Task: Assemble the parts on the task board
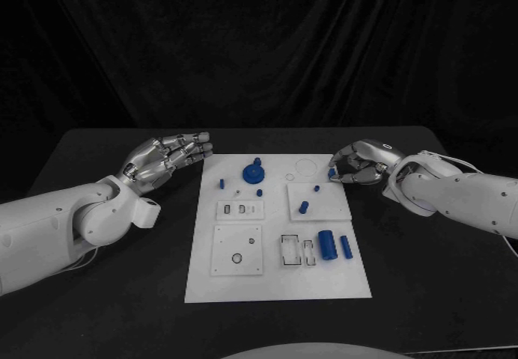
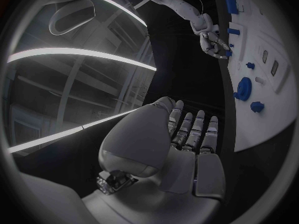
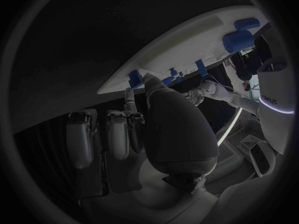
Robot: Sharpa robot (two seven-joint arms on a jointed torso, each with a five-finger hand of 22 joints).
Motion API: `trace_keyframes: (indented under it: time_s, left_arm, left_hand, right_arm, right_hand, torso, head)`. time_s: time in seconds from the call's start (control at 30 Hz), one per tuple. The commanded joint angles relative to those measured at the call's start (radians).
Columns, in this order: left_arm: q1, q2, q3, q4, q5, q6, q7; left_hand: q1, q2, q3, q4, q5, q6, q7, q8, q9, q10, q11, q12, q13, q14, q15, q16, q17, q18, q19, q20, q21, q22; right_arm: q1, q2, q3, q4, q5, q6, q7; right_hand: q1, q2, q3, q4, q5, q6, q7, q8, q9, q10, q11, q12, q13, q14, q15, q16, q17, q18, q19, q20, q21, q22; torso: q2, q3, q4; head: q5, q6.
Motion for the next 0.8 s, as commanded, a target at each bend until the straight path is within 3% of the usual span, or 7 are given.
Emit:
trace_keyframes:
  time_s: [0.03,0.8]
  left_arm:
    - [-0.002,0.001,0.001,0.001,0.003,0.014,0.010]
    - [-0.002,0.001,0.001,0.001,0.003,0.018,0.005]
  left_hand:
    - [-0.002,-0.011,0.006,-0.002,0.003,-0.005,0.000,0.004,-0.001,-0.008,0.000,0.002,-0.001,-0.009,0.001,-0.006,-0.002,-0.012,-0.006,-0.002,-0.004,-0.002]
    - [-0.002,-0.011,0.006,-0.002,0.003,-0.005,0.000,0.004,-0.001,-0.008,0.000,0.002,-0.001,-0.009,0.001,-0.006,-0.002,-0.012,-0.006,-0.002,-0.004,-0.002]
  right_arm:
    - [-0.003,0.002,0.000,-0.002,0.000,0.010,-0.011]
    - [-0.005,0.007,0.000,-0.006,0.000,0.024,-0.026]
  right_hand:
    - [0.012,-0.001,0.005,0.000,0.006,0.002,0.000,0.006,0.003,0.102,0.006,0.003,0.264,0.105,0.006,0.003,0.263,-0.008,0.104,0.004,0.003,0.263]
    - [0.051,0.009,0.020,-0.007,0.161,-0.018,0.001,0.090,0.053,0.102,0.006,0.003,0.264,0.105,0.005,0.003,0.263,-0.008,0.104,0.003,0.003,0.263]
  torso:
    - [0.000,0.0000,-0.0004]
    - [0.000,0.0003,-0.0005]
  head:
    - [0.001,-0.001]
    - [-0.001,-0.006]
